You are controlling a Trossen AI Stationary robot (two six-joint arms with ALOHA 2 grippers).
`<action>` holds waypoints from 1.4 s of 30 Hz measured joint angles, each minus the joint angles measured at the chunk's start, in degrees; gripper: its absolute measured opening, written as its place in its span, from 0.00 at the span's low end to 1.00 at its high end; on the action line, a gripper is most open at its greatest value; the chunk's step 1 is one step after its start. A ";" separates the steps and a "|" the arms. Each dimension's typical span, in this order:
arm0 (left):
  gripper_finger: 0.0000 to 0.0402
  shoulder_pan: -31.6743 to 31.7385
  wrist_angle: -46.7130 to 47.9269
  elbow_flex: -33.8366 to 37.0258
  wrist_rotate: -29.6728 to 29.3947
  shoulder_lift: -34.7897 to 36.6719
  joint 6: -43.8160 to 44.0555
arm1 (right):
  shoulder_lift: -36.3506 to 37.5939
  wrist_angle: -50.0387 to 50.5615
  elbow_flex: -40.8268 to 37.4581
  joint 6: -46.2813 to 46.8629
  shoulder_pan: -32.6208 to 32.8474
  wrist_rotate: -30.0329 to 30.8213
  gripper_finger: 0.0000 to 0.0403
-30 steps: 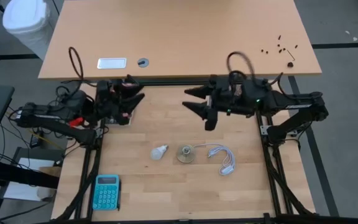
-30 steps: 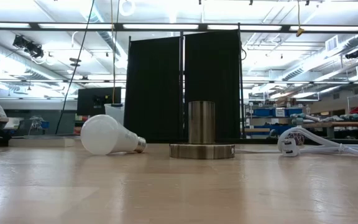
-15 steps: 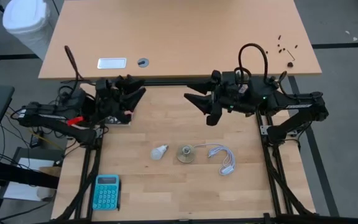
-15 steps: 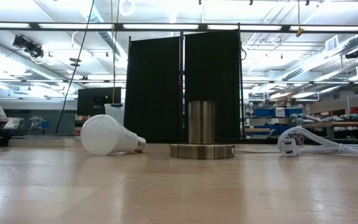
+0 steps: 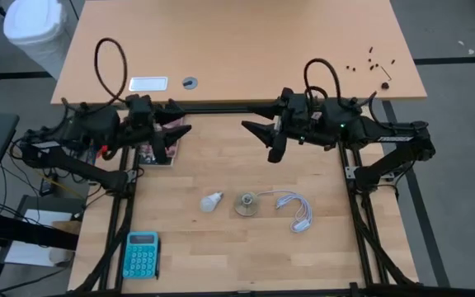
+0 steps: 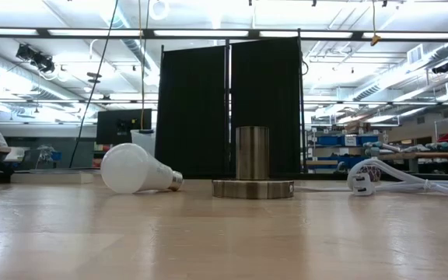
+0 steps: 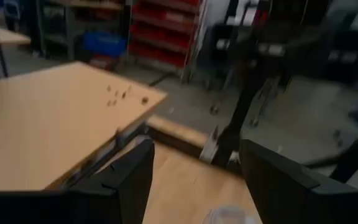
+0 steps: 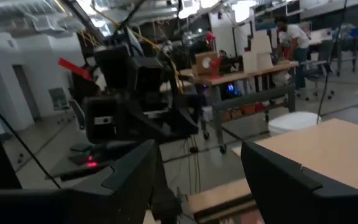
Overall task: Screw lightbulb
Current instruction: Insert the white lightbulb into the lamp
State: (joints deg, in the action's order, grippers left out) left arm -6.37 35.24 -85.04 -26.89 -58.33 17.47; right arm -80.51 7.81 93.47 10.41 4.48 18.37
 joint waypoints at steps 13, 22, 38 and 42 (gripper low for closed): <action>0.60 -0.77 19.75 -0.16 2.02 -1.67 11.95 | -0.04 24.82 -0.04 8.40 -2.58 -3.33 0.52; 0.60 -2.03 35.03 0.08 7.59 -7.88 12.88 | -3.04 32.11 -0.07 9.14 -2.58 -2.86 0.56; 0.60 -10.59 16.09 18.28 8.50 -9.45 17.70 | -6.12 39.22 -0.08 9.43 -1.98 -3.30 0.69; 0.60 -12.53 12.83 23.95 6.72 -6.75 24.03 | -6.08 39.35 -1.93 9.40 -1.52 -3.26 0.68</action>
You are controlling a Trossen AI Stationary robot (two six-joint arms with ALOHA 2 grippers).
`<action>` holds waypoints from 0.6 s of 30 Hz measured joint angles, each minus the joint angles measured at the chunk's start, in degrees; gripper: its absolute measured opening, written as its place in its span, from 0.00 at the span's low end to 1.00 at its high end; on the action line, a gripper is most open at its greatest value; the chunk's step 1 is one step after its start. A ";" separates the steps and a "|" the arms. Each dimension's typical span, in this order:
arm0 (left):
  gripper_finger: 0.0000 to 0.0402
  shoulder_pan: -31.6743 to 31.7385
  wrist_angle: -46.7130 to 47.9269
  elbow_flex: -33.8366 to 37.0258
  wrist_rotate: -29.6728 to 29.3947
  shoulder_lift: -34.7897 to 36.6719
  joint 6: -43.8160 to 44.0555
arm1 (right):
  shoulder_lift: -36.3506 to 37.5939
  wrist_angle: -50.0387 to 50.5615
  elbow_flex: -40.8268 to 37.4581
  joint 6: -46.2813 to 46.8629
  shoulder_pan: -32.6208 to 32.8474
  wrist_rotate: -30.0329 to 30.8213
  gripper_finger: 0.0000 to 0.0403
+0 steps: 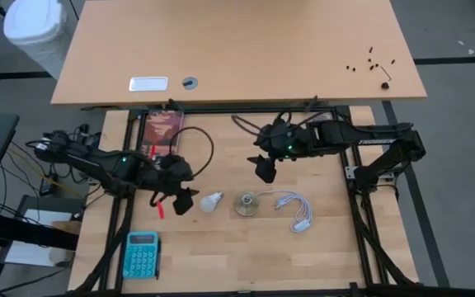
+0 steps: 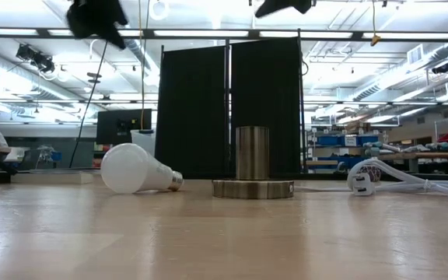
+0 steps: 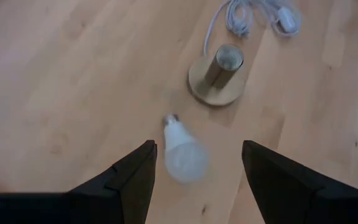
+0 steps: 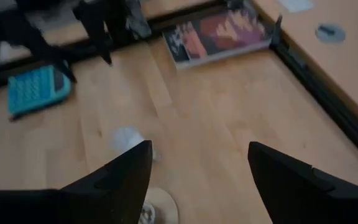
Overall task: Screw lightbulb
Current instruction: Insert the white lightbulb into the lamp
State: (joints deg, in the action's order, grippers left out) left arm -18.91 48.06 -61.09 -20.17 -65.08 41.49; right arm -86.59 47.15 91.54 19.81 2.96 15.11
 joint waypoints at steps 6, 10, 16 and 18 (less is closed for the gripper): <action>0.60 -2.80 -1.94 6.08 -1.14 2.70 10.18 | 0.63 0.09 -6.60 1.65 0.35 -0.07 0.67; 0.60 -7.78 -2.13 7.03 -8.45 3.02 16.17 | 0.73 0.18 -9.91 1.55 -0.63 -2.73 0.67; 0.60 -15.04 -1.06 7.03 -19.14 2.50 21.35 | 0.84 -0.67 -10.57 2.97 -1.80 -4.54 0.67; 0.60 -16.56 0.83 7.03 -20.76 2.36 23.23 | 1.00 -1.67 -10.57 2.97 -1.90 -4.63 0.67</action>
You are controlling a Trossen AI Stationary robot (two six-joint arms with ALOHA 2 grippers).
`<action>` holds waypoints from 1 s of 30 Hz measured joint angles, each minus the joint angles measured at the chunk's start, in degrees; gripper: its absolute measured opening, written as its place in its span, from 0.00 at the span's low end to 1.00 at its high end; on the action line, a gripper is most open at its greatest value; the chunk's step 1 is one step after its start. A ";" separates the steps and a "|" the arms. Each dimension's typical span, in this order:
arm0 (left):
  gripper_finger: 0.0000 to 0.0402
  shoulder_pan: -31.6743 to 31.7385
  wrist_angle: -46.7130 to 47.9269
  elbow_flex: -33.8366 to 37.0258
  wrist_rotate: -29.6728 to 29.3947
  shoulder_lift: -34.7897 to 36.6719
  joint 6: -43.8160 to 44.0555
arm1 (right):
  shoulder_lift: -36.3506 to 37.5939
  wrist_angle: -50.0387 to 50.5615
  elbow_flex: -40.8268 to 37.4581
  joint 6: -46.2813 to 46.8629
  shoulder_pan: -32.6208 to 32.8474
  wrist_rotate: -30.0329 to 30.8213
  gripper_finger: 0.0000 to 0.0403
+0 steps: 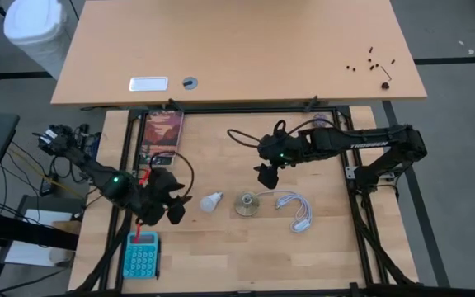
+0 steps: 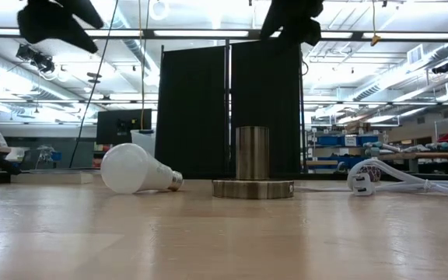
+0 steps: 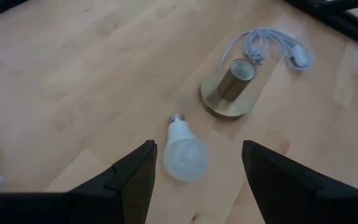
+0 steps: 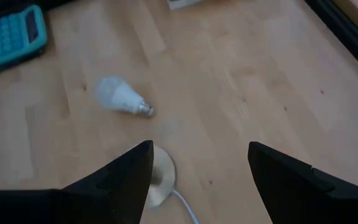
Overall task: Screw lightbulb
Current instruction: Insert the white lightbulb into the lamp
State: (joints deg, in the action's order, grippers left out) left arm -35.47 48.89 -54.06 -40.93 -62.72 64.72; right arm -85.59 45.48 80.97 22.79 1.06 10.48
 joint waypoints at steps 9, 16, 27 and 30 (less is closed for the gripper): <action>0.57 -2.42 -5.97 7.19 -1.49 0.55 6.44 | 0.21 -1.37 0.00 -2.03 -1.03 -0.01 0.67; 0.54 -2.38 -23.01 17.02 2.43 0.46 8.42 | 0.21 -3.48 0.00 -4.41 -4.30 -0.76 0.67; 0.54 -1.96 -32.82 20.55 4.51 -1.11 10.77 | 3.30 -4.67 0.00 -4.50 -4.50 -5.64 0.66; 0.55 -1.19 -33.64 20.57 4.92 -2.83 10.88 | 4.46 -5.84 0.00 -3.89 -4.51 -5.66 0.65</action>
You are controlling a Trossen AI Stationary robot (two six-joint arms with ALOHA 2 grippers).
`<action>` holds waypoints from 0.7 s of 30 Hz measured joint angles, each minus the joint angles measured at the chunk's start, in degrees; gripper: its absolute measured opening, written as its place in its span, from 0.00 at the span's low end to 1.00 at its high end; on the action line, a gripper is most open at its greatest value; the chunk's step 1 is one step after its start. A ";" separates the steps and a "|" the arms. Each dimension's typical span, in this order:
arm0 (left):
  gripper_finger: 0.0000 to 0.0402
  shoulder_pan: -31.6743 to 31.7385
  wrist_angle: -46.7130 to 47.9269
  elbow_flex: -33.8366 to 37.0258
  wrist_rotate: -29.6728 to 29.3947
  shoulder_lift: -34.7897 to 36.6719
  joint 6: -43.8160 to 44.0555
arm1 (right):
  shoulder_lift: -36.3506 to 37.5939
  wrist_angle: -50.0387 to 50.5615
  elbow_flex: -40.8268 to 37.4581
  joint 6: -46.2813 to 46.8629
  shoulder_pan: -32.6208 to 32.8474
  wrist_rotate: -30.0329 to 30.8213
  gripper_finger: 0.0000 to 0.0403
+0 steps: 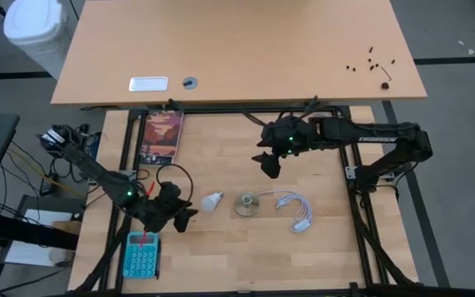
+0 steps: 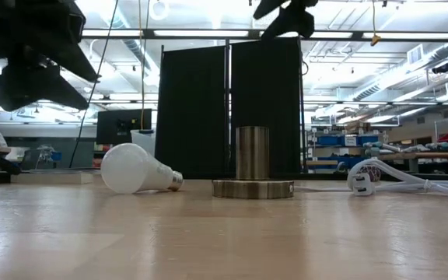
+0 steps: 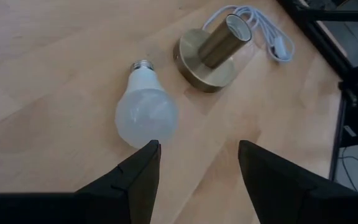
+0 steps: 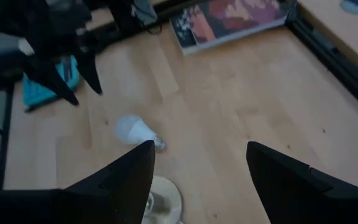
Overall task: Screw lightbulb
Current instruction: Insert the white lightbulb into the lamp
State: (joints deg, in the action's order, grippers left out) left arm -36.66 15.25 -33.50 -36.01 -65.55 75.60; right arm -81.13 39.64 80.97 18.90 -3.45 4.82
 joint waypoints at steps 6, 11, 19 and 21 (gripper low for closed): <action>0.62 1.18 -2.27 -0.02 2.42 -3.33 -0.21 | 3.08 -0.09 0.00 2.41 2.46 -0.02 0.65; 0.70 2.08 -2.10 -0.09 2.45 -4.77 -0.70 | 4.38 0.21 0.00 2.07 4.65 1.38 0.64; 0.74 3.63 -2.21 -0.13 2.74 -5.01 -8.56 | 4.38 0.41 0.00 2.71 5.01 1.94 0.62; 0.74 3.70 -2.18 -0.13 2.73 -5.01 -10.86 | 4.38 0.43 0.00 3.35 5.01 2.84 0.62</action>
State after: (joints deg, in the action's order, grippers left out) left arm -32.95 13.07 -33.63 -33.28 -70.57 64.73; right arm -76.75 40.08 80.97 22.24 1.56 7.66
